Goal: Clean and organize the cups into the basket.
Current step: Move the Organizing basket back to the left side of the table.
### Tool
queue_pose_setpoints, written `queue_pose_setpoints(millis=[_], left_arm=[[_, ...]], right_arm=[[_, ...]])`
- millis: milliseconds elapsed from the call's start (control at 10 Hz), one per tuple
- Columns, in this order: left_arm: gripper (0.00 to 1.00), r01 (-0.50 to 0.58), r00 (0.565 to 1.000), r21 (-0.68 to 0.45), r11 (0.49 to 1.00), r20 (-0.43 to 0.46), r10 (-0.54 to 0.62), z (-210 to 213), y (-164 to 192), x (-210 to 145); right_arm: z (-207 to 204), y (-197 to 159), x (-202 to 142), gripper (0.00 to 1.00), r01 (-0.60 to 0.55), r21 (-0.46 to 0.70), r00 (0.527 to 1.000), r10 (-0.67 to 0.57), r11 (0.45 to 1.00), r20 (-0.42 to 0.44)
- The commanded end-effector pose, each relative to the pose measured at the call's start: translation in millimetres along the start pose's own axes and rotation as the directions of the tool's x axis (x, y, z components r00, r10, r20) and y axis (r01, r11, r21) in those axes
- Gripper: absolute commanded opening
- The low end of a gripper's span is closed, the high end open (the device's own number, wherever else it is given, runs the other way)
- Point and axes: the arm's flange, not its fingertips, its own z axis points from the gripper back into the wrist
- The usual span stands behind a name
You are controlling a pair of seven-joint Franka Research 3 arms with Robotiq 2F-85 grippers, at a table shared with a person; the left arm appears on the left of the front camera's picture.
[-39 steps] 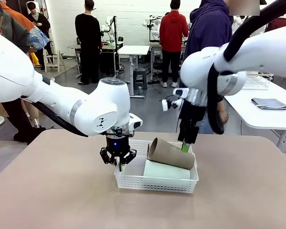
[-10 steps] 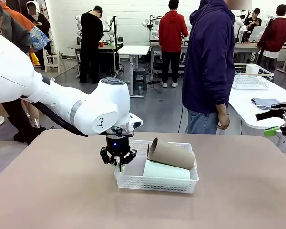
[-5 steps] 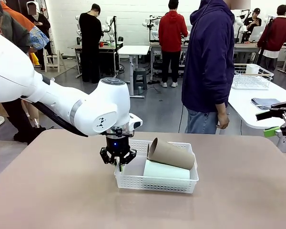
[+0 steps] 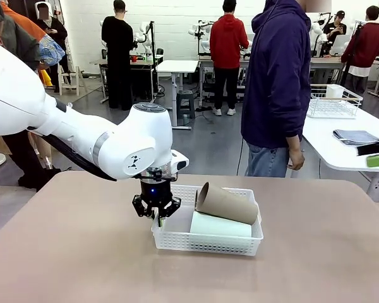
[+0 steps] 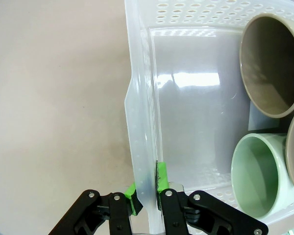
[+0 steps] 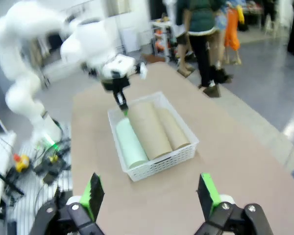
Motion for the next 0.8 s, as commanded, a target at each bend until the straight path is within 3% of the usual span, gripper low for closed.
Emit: queue_pose_setpoints(millis=[0, 200, 300, 500, 600, 700], left_arm=[[0.0, 0.004, 1.0, 0.0, 1.0, 0.006, -0.004, 2.2, 0.9, -2.1], [0.0, 0.004, 1.0, 0.0, 1.0, 0.006, -0.004, 2.2, 0.9, -2.1], [0.0, 0.004, 1.0, 0.0, 1.0, 0.006, -0.004, 2.2, 0.9, -2.1], [0.0, 0.004, 1.0, 0.0, 1.0, 0.006, -0.004, 2.2, 0.9, -2.1], [0.0, 0.004, 1.0, 0.0, 1.0, 0.006, -0.004, 2.2, 0.9, -2.1], [0.0, 0.004, 1.0, 0.0, 1.0, 0.006, -0.004, 2.2, 0.9, -2.1]], right_arm=[[41.9, -15.3, 1.2, 1.0, 0.317, -0.086, 0.935, -0.297, 0.944, 0.194], [82.7, -29.0, -17.3, 1.0, 0.625, -0.046, 0.77, -0.605, 0.78, 0.2], [107.9, -37.3, -31.1, 1.0, 0.693, -0.064, 0.714, -0.672, 0.718, 0.196], [138.3, -50.8, -63.9, 1.0, 0.813, -0.028, 0.582, -0.811, 0.582, 0.056], [154.3, -55.1, -76.5, 1.0, 0.834, 0.019, 0.552, -0.834, 0.552, -0.006], [168.1, -59.1, -87.2, 1.0, 0.845, 0.073, 0.532, -0.847, 0.529, -0.012]])
